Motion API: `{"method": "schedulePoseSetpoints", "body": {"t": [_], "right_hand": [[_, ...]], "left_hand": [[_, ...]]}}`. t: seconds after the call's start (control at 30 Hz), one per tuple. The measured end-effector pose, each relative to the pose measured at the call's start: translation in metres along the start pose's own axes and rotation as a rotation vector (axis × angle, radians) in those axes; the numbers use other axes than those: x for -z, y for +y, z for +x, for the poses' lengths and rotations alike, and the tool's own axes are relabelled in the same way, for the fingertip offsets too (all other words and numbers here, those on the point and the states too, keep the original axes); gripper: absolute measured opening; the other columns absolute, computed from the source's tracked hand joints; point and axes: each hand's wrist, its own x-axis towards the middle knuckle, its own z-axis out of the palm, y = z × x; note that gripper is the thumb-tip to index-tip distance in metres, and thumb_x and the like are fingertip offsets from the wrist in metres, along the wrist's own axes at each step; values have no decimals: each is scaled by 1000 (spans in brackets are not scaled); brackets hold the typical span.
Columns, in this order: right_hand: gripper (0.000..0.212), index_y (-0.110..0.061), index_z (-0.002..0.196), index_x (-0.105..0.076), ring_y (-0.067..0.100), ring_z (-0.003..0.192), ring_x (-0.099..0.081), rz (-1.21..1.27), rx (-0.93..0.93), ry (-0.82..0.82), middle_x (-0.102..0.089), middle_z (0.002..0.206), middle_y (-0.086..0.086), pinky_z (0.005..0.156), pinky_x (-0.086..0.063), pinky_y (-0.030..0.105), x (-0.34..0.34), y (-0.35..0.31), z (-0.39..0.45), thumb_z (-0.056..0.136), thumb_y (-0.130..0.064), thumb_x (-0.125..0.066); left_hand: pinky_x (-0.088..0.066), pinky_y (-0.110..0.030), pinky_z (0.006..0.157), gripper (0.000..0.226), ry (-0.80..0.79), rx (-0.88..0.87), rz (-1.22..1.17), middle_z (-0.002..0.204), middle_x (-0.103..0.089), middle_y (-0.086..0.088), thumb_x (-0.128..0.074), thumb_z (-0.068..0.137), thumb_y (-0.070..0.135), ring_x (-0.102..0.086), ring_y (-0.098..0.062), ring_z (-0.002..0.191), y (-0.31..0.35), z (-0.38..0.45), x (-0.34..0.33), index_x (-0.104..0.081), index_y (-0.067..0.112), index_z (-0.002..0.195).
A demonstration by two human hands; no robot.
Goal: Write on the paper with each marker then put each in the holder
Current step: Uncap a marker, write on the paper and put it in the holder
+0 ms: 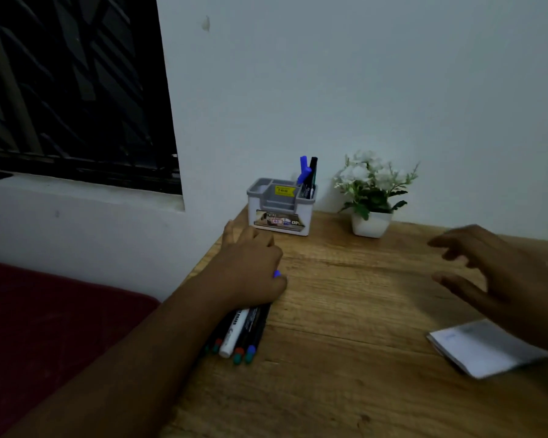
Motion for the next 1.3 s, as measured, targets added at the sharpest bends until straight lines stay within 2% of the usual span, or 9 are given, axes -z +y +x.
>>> {"method": "schedulePoseSetpoints", "body": {"t": [0.2,0.3,0.4,0.57,0.77,0.93,1.13,1.23,1.3], "right_hand": [[45,-69,133,-28,-15,105,-53,75,-107,-46,-39,125,-47,69,-55,22,-10,47,-39,90,-79,-32],[40,-69,126,-31,-16,98,-54,128,-100,-32,-46,111,-43,66,-47,13,4,25,-35,87,-70,-42],[41,-58,127,-40,-14,96,-55,184,-49,-11,-51,105,-36,71,-44,12,10,4,-34,86,-65,-43],[47,-55,130,-36,-19,98,-51,215,9,-10,-47,103,-40,73,-41,6,7,-7,-39,84,-57,-48],[51,-52,133,-46,-2,93,-67,532,-1,153,-67,96,-20,82,-56,20,2,-11,-40,91,-36,-71],[29,-28,118,-72,17,86,-76,928,-112,242,-76,98,0,83,-61,37,-2,2,-37,102,-7,-59],[44,-24,126,-68,8,97,-67,609,80,188,-69,112,-8,84,-57,29,-5,14,-35,93,4,-68],[27,-20,121,-70,0,91,-62,510,195,307,-67,106,-14,79,-49,16,-4,9,-33,95,-13,-70],[15,-15,111,-74,7,90,-63,450,235,368,-70,101,-8,76,-49,21,-4,7,-30,96,-17,-69]], "left_hand": [[-14,-54,115,17,38,82,-155,100,-46,9,-55,86,40,-39,-18,112,24,7,4,-58,24,80],[-42,-37,88,12,149,76,-382,87,-53,8,-61,84,31,-49,-15,94,45,11,15,-60,24,75],[-40,-27,63,16,132,88,-626,77,-59,3,-62,90,31,-54,-8,73,72,16,31,-59,19,80],[-43,-32,66,23,96,100,-883,73,-62,4,-57,94,38,-55,-8,64,122,39,51,-58,20,79],[-53,-34,65,22,8,211,-1374,64,-55,1,-54,99,22,-47,-12,53,170,75,43,-57,14,78],[-50,-34,56,20,52,303,-1593,60,-49,0,-47,100,15,-41,-11,47,180,84,29,-55,10,83],[-53,-35,59,18,-1,366,-1690,60,-48,0,-45,101,16,-40,-10,48,185,75,11,-56,8,91],[-53,-34,57,15,-94,243,-1673,63,-48,-3,-44,99,15,-41,-13,50,194,68,7,-56,7,95],[-52,-34,58,18,-151,124,-1615,64,-48,-4,-44,97,15,-43,-15,54,200,65,4,-60,9,96]]}}
